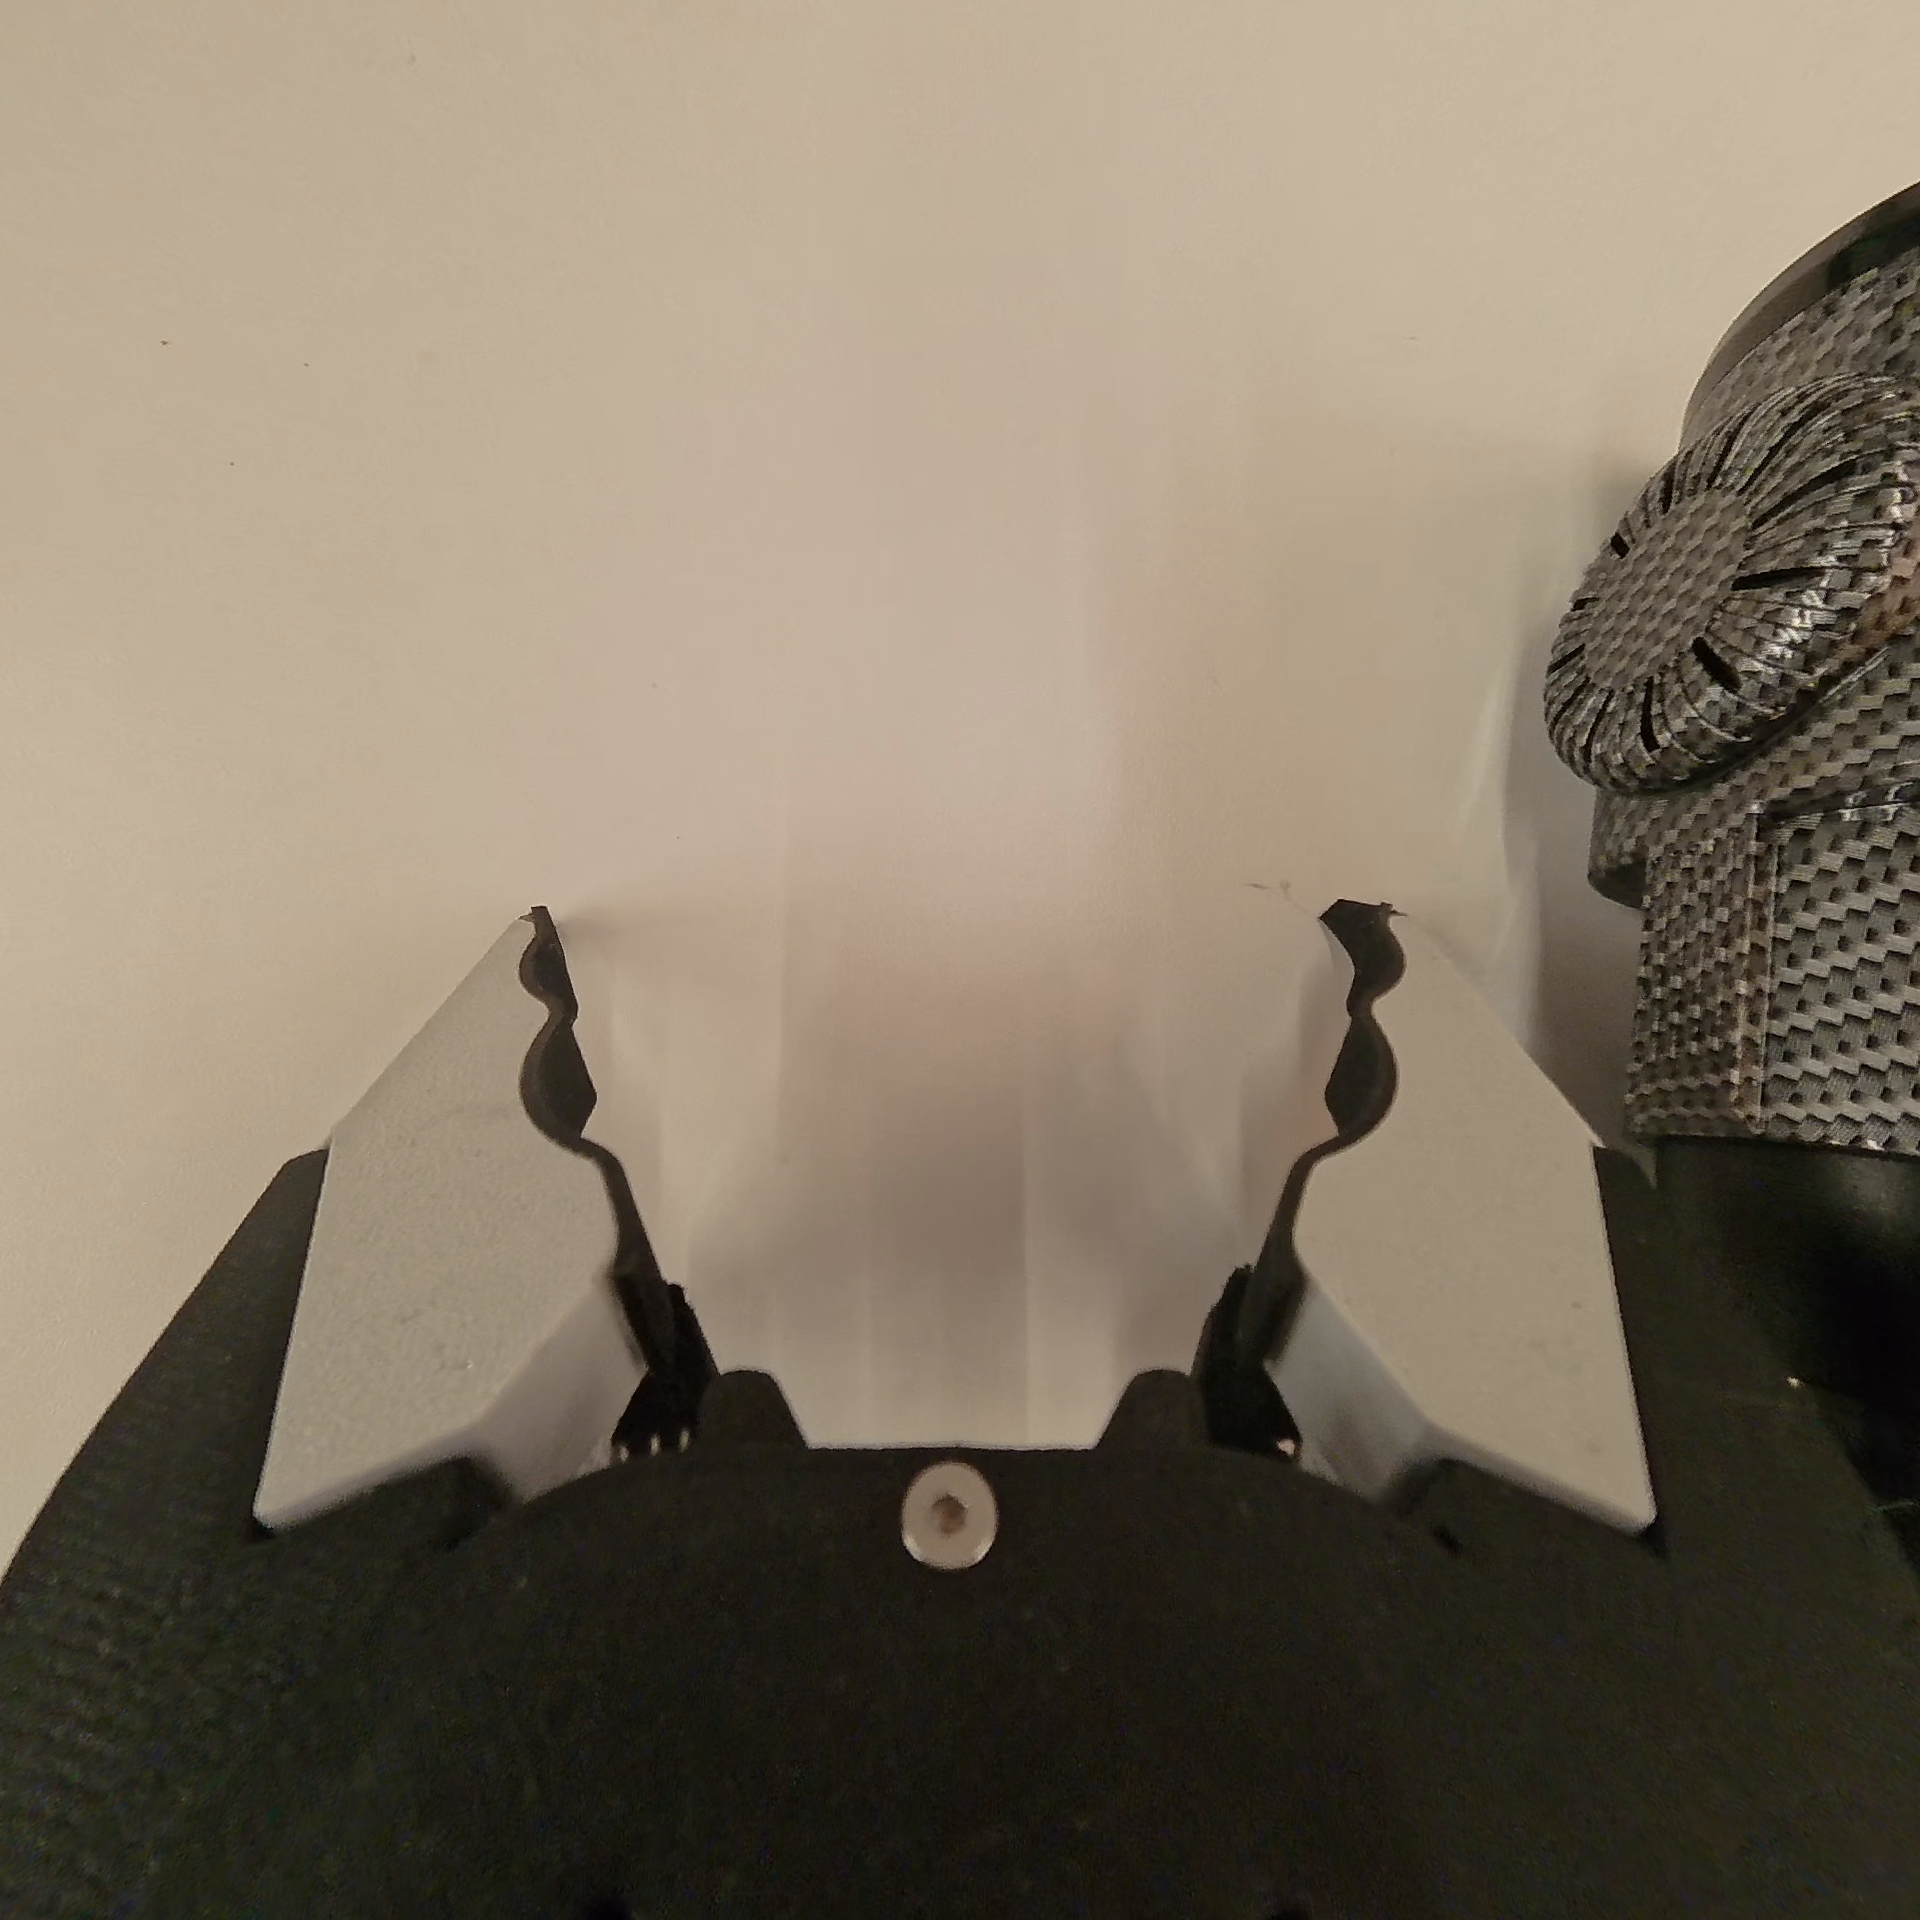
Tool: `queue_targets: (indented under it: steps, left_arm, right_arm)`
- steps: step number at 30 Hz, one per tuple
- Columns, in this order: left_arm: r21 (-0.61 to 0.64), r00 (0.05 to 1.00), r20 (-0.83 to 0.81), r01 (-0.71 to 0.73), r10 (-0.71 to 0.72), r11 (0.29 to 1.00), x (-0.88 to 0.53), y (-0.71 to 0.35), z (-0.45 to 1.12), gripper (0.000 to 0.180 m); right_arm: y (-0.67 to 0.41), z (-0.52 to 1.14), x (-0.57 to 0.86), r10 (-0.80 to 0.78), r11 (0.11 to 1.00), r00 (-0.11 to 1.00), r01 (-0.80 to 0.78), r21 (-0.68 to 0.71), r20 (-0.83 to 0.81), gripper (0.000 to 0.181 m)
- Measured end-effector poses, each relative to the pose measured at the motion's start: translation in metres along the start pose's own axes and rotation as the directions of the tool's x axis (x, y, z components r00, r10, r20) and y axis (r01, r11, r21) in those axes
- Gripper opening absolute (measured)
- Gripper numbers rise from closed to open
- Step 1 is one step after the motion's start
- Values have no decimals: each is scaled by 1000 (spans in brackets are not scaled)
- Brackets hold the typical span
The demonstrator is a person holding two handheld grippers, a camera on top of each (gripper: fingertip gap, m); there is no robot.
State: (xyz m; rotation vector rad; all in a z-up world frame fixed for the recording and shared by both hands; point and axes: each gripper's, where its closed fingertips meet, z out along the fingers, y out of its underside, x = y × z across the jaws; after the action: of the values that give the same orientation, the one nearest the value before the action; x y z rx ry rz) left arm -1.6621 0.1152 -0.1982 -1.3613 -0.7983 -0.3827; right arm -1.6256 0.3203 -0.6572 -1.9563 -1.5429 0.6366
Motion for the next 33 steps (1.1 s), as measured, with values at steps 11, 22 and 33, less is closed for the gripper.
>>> queue_targets:
  steps: [11,22,33]
  left_arm:
    - [-90,994,-36,97,-100,991,-16,17,-7,0]
    - [-142,956,26,-284,291,948,-27,-55,-1,82]
    - [-81,607,-664,-638,436,766,165,-66,141,88]
  right_arm:
    - [0,0,0,0,1000,1000,0,0,0,144]
    - [0,0,0,0,1000,1000,0,0,0,144]
    - [0,0,0,0,1000,1000,0,0,0,144]
